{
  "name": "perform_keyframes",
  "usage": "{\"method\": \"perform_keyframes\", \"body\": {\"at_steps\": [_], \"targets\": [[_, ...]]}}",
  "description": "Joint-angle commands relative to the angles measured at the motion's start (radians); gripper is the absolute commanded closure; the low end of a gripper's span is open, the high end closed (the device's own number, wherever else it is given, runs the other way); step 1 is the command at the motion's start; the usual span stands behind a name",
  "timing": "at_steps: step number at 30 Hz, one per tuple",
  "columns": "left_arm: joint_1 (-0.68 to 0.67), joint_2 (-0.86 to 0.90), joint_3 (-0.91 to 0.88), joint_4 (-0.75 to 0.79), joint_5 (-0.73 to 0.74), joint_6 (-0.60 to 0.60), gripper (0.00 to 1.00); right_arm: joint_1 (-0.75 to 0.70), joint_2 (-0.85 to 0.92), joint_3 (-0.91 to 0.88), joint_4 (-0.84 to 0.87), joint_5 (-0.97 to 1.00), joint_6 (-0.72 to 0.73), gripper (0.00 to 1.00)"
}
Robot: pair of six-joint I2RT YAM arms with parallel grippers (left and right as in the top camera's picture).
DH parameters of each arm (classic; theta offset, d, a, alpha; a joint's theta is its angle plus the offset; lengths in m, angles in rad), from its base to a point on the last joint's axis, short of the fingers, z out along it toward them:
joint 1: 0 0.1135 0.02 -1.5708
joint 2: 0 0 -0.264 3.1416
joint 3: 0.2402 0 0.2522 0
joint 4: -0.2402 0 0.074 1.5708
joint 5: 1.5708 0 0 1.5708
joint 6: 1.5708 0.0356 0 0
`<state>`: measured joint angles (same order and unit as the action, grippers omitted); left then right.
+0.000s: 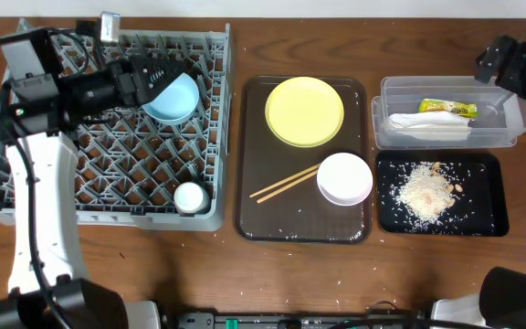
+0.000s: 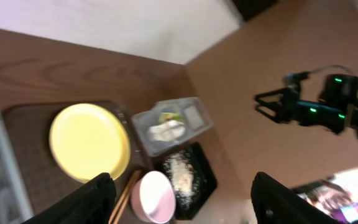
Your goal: Sort waste into correct bins and load items into the dishwasher
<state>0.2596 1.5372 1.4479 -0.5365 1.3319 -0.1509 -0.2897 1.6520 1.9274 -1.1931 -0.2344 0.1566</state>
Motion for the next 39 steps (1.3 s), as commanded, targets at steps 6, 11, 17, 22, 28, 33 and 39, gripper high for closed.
{"method": "perform_keyframes", "body": {"at_steps": [6,11,17,22,28,33,39], "targets": [[0.001,0.027,0.012,-0.015,-0.389,-0.061,0.30,-0.010,0.003,0.006,-0.002,-0.002,0.011,0.01],[-0.047,0.031,0.012,-0.114,-1.010,-0.064,0.30,-0.010,0.003,0.006,-0.002,-0.002,0.011,0.01],[-0.090,0.085,0.011,-0.109,-1.139,-0.063,0.30,-0.010,0.003,0.006,-0.002,-0.002,0.011,0.01],[-0.096,0.191,0.011,-0.083,-1.139,-0.064,0.30,-0.010,0.003,0.006,-0.002,-0.002,0.011,0.01],[-0.096,0.298,0.011,-0.079,-1.139,-0.064,0.34,-0.010,0.003,0.006,-0.002,-0.002,0.011,0.01],[-0.096,0.317,0.011,-0.064,-1.139,-0.064,0.51,-0.010,0.003,0.006,-0.002,-0.002,0.011,0.01],[-0.096,0.317,0.011,-0.043,-1.140,-0.071,0.92,-0.010,0.003,0.006,-0.002,-0.002,0.011,0.01]]}}
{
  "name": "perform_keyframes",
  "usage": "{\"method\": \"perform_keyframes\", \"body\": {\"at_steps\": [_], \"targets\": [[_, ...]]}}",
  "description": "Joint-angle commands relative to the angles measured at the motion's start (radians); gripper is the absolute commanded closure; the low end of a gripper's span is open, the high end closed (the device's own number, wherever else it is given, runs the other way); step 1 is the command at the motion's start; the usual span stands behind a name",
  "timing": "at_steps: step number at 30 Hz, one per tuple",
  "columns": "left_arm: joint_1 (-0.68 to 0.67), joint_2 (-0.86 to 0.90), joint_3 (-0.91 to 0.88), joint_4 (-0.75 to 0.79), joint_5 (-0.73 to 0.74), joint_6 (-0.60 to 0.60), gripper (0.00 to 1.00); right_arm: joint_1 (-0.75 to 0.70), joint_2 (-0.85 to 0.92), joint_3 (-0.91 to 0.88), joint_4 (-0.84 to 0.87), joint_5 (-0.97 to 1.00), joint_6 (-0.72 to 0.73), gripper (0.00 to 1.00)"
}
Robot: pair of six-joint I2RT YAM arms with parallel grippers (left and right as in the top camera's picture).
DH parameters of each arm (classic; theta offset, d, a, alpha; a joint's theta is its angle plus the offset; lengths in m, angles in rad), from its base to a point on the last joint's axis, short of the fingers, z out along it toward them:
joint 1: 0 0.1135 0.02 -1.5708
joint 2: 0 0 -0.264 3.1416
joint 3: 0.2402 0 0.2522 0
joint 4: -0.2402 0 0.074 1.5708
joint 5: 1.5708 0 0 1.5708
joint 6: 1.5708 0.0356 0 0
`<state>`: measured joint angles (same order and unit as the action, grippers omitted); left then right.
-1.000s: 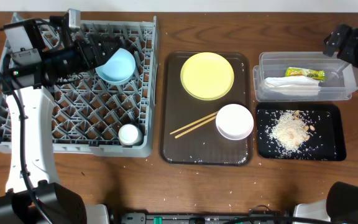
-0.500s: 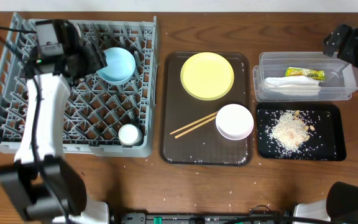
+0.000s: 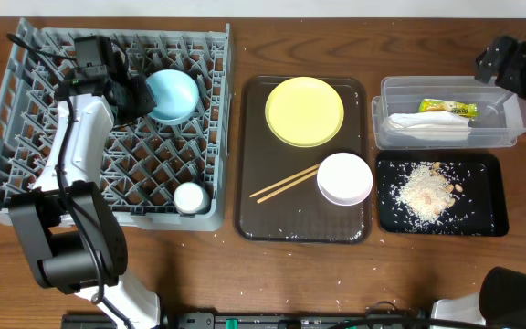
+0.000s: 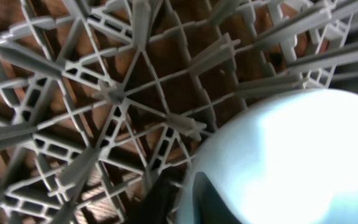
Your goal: Sort waste into correct bins and load items into the dishwasher
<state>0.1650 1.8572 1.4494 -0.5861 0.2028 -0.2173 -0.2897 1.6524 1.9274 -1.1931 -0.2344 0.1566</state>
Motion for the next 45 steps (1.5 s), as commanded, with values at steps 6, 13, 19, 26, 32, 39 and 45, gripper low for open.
{"method": "perform_keyframes", "body": {"at_steps": [6,13,19,26,32,39,45], "targets": [[-0.001,-0.014,0.010,0.004,-0.013,-0.032,0.93,-0.010,0.003,0.006,-0.002,-0.002,0.011,0.01],[-0.034,-0.116,0.010,-0.027,-0.086,-0.032,0.93,-0.010,0.003,0.006,-0.002,-0.002,0.011,0.01],[-0.152,-0.241,0.010,-0.104,-0.360,-0.027,0.92,-0.010,0.003,0.006,-0.002,-0.002,0.011,0.01],[-0.287,-0.258,0.005,-0.185,-0.710,-0.027,0.93,-0.010,0.003,0.006,-0.002,-0.002,0.011,0.01],[-0.403,-0.258,-0.030,-0.208,-1.028,-0.092,0.93,-0.010,0.003,0.006,-0.002,-0.002,0.011,0.01],[-0.535,-0.253,-0.095,-0.240,-1.315,-0.164,0.93,-0.010,0.003,0.006,-0.002,-0.002,0.011,0.01],[-0.613,-0.238,-0.209,-0.240,-1.540,-0.254,0.93,-0.010,0.003,0.006,-0.002,-0.002,0.011,0.01]]}}
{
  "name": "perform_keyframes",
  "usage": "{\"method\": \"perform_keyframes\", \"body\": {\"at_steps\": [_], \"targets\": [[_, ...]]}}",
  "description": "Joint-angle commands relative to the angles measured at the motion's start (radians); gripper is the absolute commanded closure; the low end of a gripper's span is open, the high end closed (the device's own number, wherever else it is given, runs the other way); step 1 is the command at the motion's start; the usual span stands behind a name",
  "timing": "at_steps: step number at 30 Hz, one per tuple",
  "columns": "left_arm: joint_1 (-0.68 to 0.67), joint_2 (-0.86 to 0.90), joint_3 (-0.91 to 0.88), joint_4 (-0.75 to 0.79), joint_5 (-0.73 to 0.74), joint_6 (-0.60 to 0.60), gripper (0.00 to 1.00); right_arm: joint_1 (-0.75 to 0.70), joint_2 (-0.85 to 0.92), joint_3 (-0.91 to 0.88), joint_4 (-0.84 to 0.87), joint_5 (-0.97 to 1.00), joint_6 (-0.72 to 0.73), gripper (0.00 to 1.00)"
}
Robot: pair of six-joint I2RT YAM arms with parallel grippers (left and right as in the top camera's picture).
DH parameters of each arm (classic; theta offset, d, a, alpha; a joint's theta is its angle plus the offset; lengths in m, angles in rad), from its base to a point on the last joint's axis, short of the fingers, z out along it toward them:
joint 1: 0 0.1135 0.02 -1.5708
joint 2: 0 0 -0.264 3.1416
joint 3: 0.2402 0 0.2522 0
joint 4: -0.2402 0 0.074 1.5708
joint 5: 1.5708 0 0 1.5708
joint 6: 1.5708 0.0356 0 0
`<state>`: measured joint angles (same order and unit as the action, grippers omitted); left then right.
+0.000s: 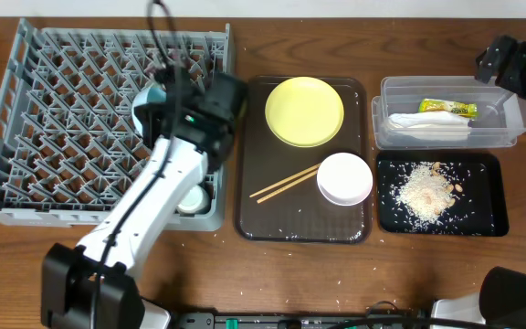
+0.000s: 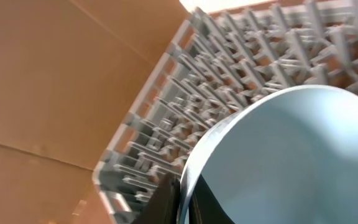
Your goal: Sort waste into correct bins and load items into the dishwasher
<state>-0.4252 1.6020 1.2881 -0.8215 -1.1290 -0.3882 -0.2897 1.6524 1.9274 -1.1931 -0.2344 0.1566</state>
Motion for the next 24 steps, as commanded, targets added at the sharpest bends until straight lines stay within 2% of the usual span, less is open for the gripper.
{"method": "perform_keyframes", "body": {"at_steps": [1,10,24], "targets": [[-0.031,0.021,-0.065,-0.004,-0.229,-0.096,0.93,-0.010,0.003,0.006,-0.002,-0.002,0.011,0.01],[-0.043,0.069,-0.156,0.022,-0.272,-0.183,0.93,-0.010,0.003,0.006,-0.002,-0.002,0.011,0.01],[-0.116,0.192,-0.185,0.064,-0.279,-0.183,0.92,-0.010,0.003,0.006,-0.002,-0.002,0.011,0.01]]}}
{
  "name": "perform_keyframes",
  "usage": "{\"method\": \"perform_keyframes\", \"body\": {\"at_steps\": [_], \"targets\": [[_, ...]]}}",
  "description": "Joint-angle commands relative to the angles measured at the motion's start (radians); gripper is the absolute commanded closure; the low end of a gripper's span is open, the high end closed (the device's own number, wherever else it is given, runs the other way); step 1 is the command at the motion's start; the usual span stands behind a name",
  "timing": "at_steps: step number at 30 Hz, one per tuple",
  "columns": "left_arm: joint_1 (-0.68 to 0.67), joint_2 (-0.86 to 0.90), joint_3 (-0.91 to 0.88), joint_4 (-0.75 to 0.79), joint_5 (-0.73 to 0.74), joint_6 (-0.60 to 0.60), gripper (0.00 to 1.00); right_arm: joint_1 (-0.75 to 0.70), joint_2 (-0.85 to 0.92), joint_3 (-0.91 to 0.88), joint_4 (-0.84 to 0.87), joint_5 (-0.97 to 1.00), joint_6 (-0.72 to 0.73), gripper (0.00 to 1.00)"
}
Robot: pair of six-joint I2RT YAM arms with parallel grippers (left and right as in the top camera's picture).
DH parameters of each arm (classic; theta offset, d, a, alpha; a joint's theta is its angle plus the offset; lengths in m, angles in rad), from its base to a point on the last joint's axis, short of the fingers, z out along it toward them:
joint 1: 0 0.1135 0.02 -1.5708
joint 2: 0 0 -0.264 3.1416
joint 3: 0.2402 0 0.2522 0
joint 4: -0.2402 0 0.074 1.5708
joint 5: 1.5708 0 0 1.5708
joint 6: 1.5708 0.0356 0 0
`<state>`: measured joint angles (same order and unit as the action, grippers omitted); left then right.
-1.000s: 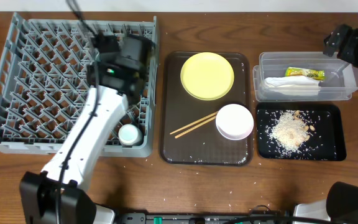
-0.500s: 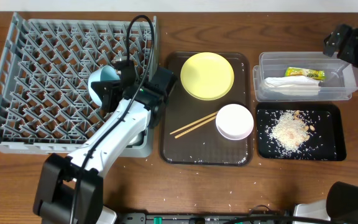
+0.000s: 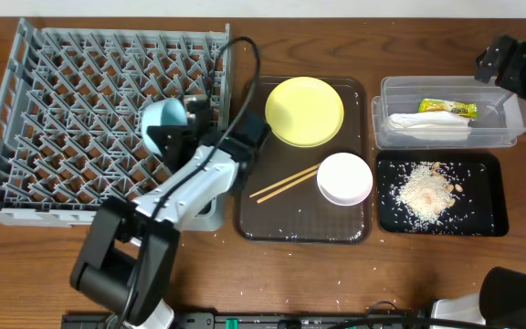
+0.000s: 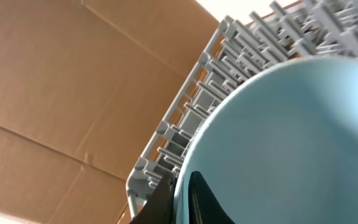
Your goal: Sort waste into correct bins and load items into the dishwasher
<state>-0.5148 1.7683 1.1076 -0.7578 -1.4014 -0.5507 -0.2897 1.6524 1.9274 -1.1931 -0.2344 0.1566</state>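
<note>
My left gripper (image 3: pixel 173 137) is shut on the rim of a light blue bowl (image 3: pixel 161 119), which it holds tilted on edge over the right part of the grey dish rack (image 3: pixel 62 110). In the left wrist view the bowl (image 4: pixel 278 137) fills most of the frame, the dark fingertips (image 4: pixel 194 193) pinch its rim, and the rack (image 4: pixel 241 56) lies behind. On the brown tray (image 3: pixel 304 236) lie a yellow plate (image 3: pixel 305 111), a white bowl (image 3: pixel 344 177) and chopsticks (image 3: pixel 284 184). My right gripper (image 3: pixel 510 62) hangs at the far right; its jaws are unclear.
A clear plastic container (image 3: pixel 510 128) with a wrapper and white napkin stands at the right. In front of it is a black tray (image 3: pixel 482 219) strewn with rice crumbs. My left arm lies across the rack's near right corner.
The left gripper and blue bowl have shifted slightly toward the near side of the rack. The bowl fills more of the wrist view. The right arm is unchanged.
The left gripper held the blue bowl over the rack's middle back, with the arm reaching in from the left. Later the arm lay across the rack's near right corner, the bowl still gripped. Now the bowl sits a little nearer, at the rack's right side.
</note>
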Motion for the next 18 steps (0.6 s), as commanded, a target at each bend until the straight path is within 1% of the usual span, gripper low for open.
{"method": "perform_keyframes", "body": {"at_steps": [1,9,10,12,16,18], "targets": [[-0.034,0.029,-0.005,0.000,-0.006,-0.020,0.93,-0.010,0.003,0.006,-0.002,-0.002,0.011,0.01],[-0.072,0.030,-0.005,-0.004,0.002,0.000,0.92,-0.010,0.003,0.006,-0.002,-0.002,0.011,0.01],[-0.074,0.030,-0.005,-0.004,0.002,0.000,0.89,-0.010,0.003,0.006,-0.002,-0.002,0.011,0.01],[-0.080,0.029,-0.004,-0.004,0.025,0.000,0.78,-0.010,0.003,0.006,-0.002,-0.002,0.011,0.01],[-0.092,0.026,-0.004,-0.004,0.145,0.000,0.69,-0.010,0.003,0.006,-0.002,-0.002,0.011,0.01],[-0.095,0.019,-0.004,-0.004,0.238,0.000,0.65,-0.010,0.003,0.006,-0.002,-0.002,0.011,0.01]]}}
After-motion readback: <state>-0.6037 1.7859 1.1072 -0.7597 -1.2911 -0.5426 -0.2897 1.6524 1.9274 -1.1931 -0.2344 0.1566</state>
